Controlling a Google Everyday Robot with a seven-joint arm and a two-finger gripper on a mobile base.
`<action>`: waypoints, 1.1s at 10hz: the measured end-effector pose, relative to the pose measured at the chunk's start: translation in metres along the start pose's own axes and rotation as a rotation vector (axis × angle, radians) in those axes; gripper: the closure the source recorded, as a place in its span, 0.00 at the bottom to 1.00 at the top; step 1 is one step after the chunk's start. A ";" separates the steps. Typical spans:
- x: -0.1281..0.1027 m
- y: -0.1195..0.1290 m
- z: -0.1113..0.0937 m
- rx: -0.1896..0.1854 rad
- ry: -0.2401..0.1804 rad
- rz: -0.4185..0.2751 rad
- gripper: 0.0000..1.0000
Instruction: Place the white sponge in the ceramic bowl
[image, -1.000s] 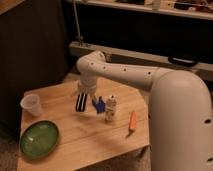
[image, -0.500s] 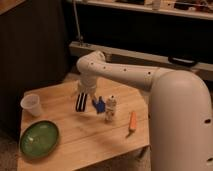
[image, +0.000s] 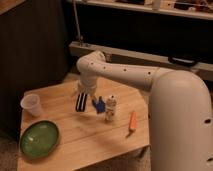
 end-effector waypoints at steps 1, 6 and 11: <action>0.000 0.000 0.000 0.000 0.000 0.000 0.20; 0.005 -0.006 0.006 -0.013 -0.017 -0.073 0.20; 0.046 -0.010 -0.036 -0.022 0.052 -0.563 0.20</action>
